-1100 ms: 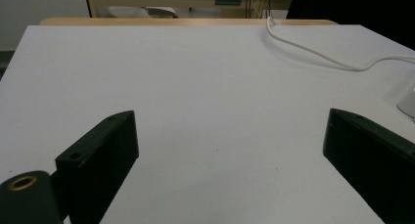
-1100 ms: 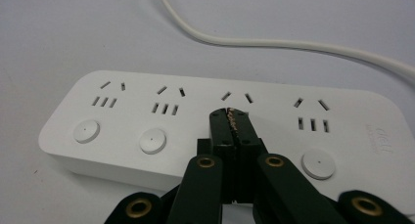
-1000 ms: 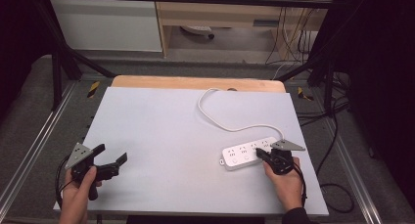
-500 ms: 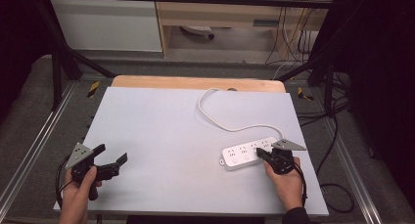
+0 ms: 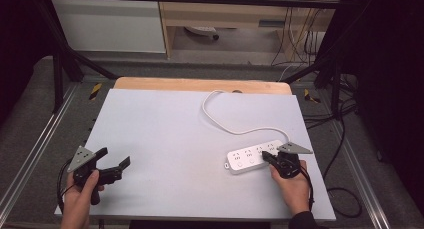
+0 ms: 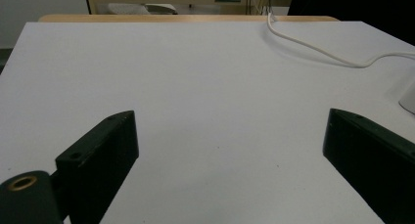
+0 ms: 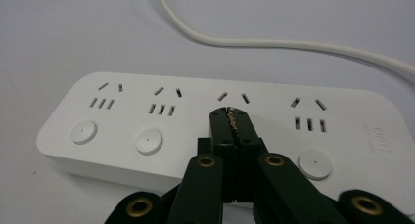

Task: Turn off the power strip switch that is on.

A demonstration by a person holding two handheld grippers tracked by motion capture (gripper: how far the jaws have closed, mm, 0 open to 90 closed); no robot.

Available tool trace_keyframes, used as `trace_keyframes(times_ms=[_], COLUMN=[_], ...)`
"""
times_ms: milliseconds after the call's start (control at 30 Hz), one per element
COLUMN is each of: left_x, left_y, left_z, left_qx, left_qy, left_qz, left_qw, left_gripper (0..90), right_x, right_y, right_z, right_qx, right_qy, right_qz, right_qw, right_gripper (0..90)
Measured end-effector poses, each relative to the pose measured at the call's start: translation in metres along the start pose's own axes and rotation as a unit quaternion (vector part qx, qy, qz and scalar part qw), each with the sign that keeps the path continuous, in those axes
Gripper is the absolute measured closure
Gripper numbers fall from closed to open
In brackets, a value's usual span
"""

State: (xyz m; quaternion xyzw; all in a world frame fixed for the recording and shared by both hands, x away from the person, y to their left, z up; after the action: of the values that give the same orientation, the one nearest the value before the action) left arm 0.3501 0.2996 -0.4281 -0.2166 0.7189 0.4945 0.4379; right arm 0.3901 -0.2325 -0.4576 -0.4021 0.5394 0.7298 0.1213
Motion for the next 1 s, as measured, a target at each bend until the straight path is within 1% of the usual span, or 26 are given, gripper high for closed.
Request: trace_keyframes(times_ms=[67,633,1000], left_x=[0.0001,0.0003,0.0003], left_y=[-0.0001,-0.0001,0.0000], left_z=[0.0001,0.0000,0.0001], left_qx=[0.000,-0.001,-0.001], left_qy=[0.000,-0.001,-0.001], left_qz=[0.000,0.002,0.002], left_qw=[1.0000,1.0000,1.0000], left_gripper=[6.0,6.0,6.0], right_x=[-0.0002,0.0003,0.0002], right_y=[0.0000,0.0000,-0.0001], right_z=[0.0006,0.0005,0.0015], right_qx=[0.003,0.002,0.005], right_qy=[0.002,0.000,0.001], right_qz=[0.002,0.000,-0.001], right_qw=[1.0000,1.0000,1.0000], right_gripper=[90.0,90.0,90.0])
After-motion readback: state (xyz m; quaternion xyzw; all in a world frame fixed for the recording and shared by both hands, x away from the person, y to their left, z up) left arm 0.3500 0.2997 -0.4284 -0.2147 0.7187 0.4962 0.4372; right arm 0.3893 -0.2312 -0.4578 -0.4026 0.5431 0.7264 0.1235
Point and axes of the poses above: each handheld gripper's, and its own axes: y roughly backward along the jaws, x roughly out of its underside, z roughly to its left, the point moved 3 cm from there along -y, roughly forward along the jaws, and after that the axes turned 9 degrees about z, right-handed, at the moved point
